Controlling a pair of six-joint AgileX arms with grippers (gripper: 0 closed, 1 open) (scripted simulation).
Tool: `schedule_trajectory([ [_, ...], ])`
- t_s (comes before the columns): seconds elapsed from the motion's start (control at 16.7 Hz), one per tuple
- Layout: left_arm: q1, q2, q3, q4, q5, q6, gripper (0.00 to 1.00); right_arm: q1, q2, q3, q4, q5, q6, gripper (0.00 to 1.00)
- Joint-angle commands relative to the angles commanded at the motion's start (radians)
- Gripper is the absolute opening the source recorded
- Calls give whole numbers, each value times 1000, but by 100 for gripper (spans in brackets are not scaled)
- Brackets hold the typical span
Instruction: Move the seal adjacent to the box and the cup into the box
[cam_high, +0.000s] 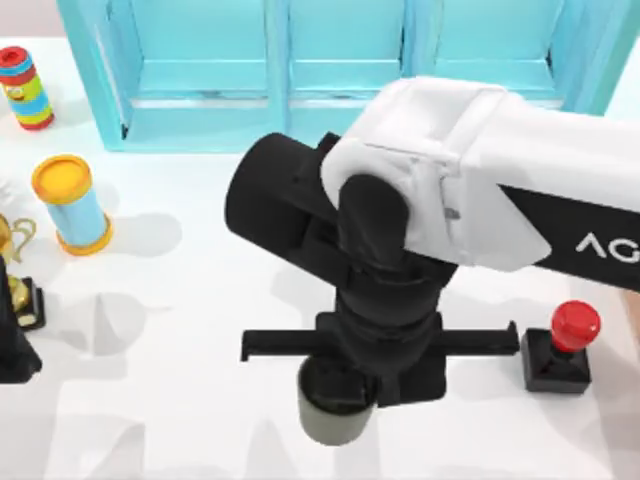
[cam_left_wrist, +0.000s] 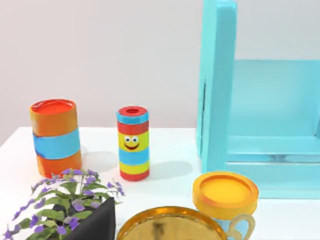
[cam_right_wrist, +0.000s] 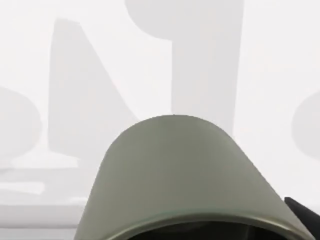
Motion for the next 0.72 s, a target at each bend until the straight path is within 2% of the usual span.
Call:
schedule_trajectory([
  [0.36,0,0,0,0,0,0,100,-28,-4,-2,3,1,-31,0],
  [0.54,0,0,0,0,0,0,100,-145,-34,-30,9,1,-150,0],
  [0.72,0,0,0,0,0,0,100,-337,-79,-82,14,6,-352,0],
])
